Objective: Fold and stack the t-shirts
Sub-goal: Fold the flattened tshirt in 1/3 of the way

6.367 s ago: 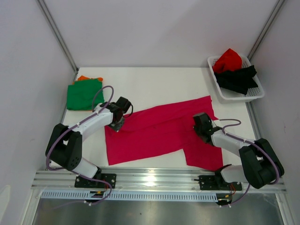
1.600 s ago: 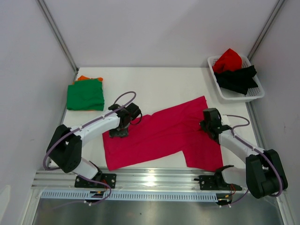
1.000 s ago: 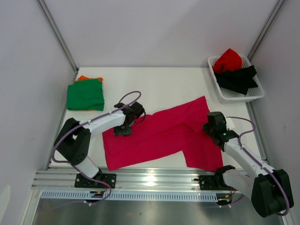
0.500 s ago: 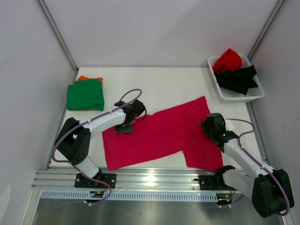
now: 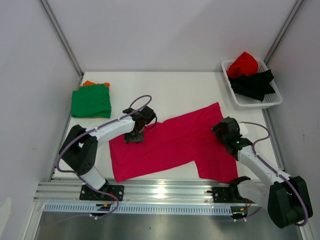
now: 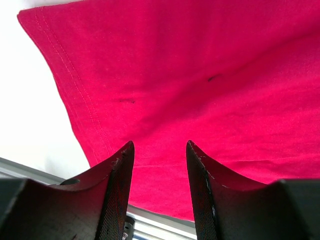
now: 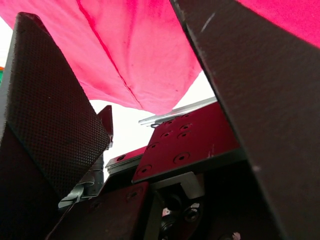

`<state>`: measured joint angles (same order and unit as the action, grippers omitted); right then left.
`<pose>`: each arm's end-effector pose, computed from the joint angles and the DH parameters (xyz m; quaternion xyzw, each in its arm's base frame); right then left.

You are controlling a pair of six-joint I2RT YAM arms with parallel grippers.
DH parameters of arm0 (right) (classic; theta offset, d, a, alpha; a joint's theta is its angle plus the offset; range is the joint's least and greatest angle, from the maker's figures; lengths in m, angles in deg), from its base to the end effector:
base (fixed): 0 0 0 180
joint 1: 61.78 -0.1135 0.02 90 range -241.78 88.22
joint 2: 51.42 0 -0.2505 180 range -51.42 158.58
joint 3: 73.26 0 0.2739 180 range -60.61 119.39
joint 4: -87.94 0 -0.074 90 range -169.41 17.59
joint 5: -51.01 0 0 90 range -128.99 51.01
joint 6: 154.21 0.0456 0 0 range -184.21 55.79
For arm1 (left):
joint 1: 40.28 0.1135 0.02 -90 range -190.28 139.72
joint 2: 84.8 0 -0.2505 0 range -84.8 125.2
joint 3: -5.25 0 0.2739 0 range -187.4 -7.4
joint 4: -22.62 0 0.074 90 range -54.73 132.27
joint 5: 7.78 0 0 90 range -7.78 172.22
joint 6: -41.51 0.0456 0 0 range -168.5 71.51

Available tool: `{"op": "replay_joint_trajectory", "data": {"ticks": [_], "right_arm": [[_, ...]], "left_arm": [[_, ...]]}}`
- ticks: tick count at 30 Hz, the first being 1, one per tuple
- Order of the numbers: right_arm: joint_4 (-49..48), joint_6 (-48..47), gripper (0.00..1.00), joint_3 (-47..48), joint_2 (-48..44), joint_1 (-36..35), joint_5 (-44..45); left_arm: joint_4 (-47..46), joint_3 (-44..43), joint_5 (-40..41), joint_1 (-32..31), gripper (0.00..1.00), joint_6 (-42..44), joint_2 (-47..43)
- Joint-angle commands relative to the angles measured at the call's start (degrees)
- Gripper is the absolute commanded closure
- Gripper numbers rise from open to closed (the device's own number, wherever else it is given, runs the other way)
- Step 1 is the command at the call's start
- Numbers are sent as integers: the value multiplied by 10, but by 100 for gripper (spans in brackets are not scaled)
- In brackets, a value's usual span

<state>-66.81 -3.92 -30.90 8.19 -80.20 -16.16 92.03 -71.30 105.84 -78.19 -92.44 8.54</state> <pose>0.2337 0.0592 0.1700 0.3950 0.8095 0.1103 0.4201 0.2515 -0.1727 0.1689 -0.0583 0.9766 0.1333 0.1585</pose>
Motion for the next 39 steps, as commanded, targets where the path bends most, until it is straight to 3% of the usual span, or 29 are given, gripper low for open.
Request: {"op": "replay_joint_trajectory", "data": {"ticks": [1, 6, 9, 13, 20, 29, 34, 39], "right_arm": [[-28, -8, 32, 21, 18, -3, -8], [-106, -44, 32, 27, 43, -2, -18], [-278, -102, 32, 41, 84, 0, -71], [-375, -130, 32, 80, 156, 2, -131], [-294, -91, 33, 146, 219, 0, -149], [-270, -90, 33, 103, 204, 4, -116], [-185, -51, 33, 90, 203, 0, -112], [-199, -23, 33, 33, 208, -3, -123]], "left_arm": [[-9, -14, -1, -6, 51, 3, 4], [-6, -14, 10, -6, 51, -5, -6], [-19, -10, 5, -7, 51, -8, -15], [-16, -10, 2, -7, 51, -10, -12], [-16, 4, 9, -7, 51, -10, -9], [-28, 3, -8, -8, 51, 0, 7], [-45, 2, -56, -6, 50, 11, -3], [-47, -14, -81, -6, 50, 11, -5]]}}
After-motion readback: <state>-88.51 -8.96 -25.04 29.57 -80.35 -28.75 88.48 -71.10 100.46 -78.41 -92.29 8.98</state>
